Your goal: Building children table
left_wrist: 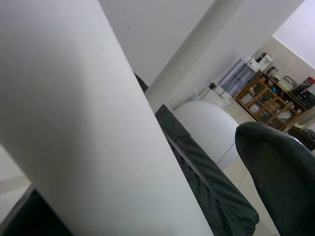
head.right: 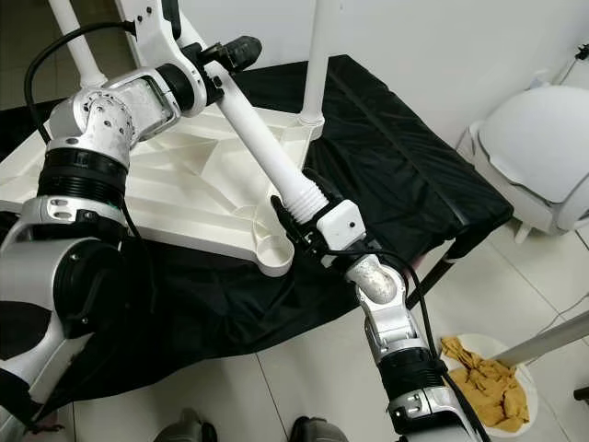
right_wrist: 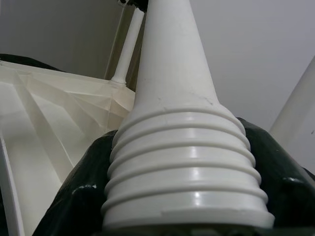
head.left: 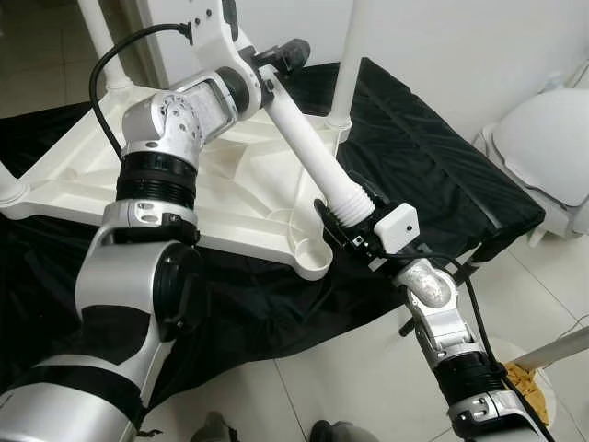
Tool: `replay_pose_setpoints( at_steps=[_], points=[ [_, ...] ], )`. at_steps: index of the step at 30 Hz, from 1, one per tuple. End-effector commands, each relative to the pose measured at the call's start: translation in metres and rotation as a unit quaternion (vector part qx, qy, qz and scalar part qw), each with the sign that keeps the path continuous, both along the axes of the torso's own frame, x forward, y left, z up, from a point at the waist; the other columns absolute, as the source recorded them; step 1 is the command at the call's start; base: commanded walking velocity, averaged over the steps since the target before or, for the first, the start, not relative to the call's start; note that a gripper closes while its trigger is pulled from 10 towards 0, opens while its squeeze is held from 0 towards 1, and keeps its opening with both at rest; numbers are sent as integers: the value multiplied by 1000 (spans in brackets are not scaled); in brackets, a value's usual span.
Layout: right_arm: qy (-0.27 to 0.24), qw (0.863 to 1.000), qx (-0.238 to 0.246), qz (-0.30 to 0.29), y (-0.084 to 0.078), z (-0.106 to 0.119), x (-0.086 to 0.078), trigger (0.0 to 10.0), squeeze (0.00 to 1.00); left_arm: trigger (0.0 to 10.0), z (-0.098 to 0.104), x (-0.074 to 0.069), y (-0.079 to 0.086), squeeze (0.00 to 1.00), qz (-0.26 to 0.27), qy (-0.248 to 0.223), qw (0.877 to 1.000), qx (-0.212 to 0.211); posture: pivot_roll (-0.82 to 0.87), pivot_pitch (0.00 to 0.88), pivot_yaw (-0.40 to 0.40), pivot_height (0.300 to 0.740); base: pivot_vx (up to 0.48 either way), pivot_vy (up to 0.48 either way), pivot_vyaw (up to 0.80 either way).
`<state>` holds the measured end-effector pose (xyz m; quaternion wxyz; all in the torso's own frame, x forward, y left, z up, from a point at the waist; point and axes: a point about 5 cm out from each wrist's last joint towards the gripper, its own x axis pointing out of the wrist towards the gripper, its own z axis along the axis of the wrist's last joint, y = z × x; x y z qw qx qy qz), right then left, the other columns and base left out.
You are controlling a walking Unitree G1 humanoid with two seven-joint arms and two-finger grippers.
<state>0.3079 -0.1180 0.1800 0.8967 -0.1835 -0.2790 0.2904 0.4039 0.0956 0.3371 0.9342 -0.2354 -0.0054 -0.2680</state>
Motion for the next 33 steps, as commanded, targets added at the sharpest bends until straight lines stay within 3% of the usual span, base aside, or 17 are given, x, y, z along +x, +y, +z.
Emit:
replay_pose_setpoints(
  at_steps=[1,2,3,16,17,18,19,27,28,31,32,33],
  points=[
    [7,1000,-15,3,0,-3,-1,10000,0,9725,13,-2,-2,0,-11,-27,1000,-1,-77,72,10,740,0,0,0],
    [7,1000,-15,3,0,-3,-1,10000,0,9725,13,-2,-2,0,-11,-27,1000,-1,-77,72,10,740,0,0,0],
    [7,1000,-17,2,0,-3,0,10000,0,0,13,-4,-3,0,-18,-33,999,2,-75,72,8,740,0,0,0],
    [8,999,-14,-27,-7,1,7,10000,0,0,13,-17,-18,0,-81,-49,995,-13,-57,71,-1,740,0,0,0],
    [9,999,-14,-29,-7,2,8,10000,82,0,12,-18,-19,0,-83,-46,995,-15,-54,70,-3,740,0,0,0],
    [9,999,-14,-29,-7,2,8,10000,82,0,12,-18,-19,0,-83,-46,995,-15,-54,70,-3,740,0,0,0],
    [14,1000,-8,-25,-8,2,10,10000,1000,0,12,-18,-19,0,-82,-46,996,-13,-53,68,-4,740,0,0,0],
    [19,999,6,-25,-9,8,13,10000,1000,0,22,-24,-20,0,-77,-78,994,0,-52,62,-11,740,0,0,0],
    [25,999,9,-24,-10,9,14,10000,1000,10000,25,-27,-22,0,-79,-93,992,14,-52,62,-13,740,0,0,0],
    [58,998,17,-13,-8,13,19,10000,1000,10000,34,-37,-27,0,-82,-134,987,43,-52,59,-16,740,0,0,0],
    [67,997,21,-10,-7,17,20,10000,298,10000,37,-41,-29,0,-85,-149,984,44,-52,57,-17,740,0,0,0],
    [67,997,21,-10,-7,17,20,10000,298,10000,37,-41,-29,0,-85,-149,984,44,-52,57,-17,740,0,0,0]
  ],
)
